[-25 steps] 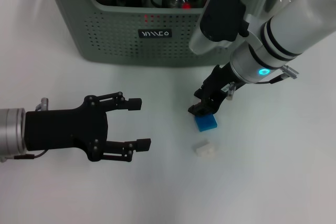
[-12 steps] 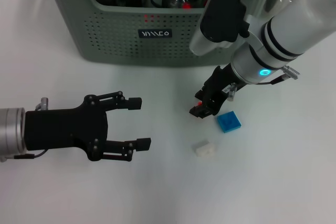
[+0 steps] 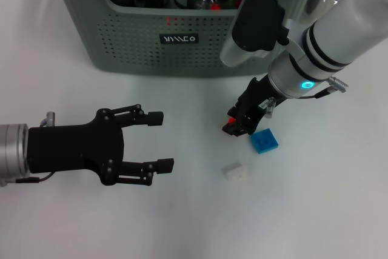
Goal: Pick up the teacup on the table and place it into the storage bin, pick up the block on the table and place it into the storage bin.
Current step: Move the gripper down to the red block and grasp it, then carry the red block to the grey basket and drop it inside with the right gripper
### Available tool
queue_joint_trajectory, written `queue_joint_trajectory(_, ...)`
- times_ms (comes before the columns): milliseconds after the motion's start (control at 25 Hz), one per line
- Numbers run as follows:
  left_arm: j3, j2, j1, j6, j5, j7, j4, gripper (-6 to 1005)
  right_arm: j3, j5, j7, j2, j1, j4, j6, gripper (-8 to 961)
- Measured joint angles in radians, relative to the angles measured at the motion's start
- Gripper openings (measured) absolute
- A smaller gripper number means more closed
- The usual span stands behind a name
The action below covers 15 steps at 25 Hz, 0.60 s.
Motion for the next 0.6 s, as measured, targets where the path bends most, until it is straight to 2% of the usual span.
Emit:
queue_joint_trajectory(40,0.0,0.0,0.0,0.0,0.0,0.0,0.0,874,0.0,0.0,0.001,0.0,0.0,0.0,0.0,438)
queue_joint_trajectory(160,-0.001,0.0,-0.001,0.0,0.0,0.0,0.0,875,-0.003,-0.001,0.008,0.0,-0.001,-0.003,-0.002,311)
queue_joint_trajectory(360,-0.002,0.0,-0.001,-0.004,0.0,0.0,0.0,875,-0.019,-0.009,0.014,0.002,-0.001,-0.02,-0.022,259)
queue_joint_trajectory(440,-0.002,0.001,-0.001,-0.004,0.0,0.0,0.0,875,-0.018,-0.011,0.027,0.0,-0.014,-0.072,-0.044,238)
queue_joint_trajectory(600,-0.003,0.003,0.0,0.0,0.0,0.0,0.001,875,0.048,-0.012,0.064,-0.004,-0.067,-0.289,-0.168,207)
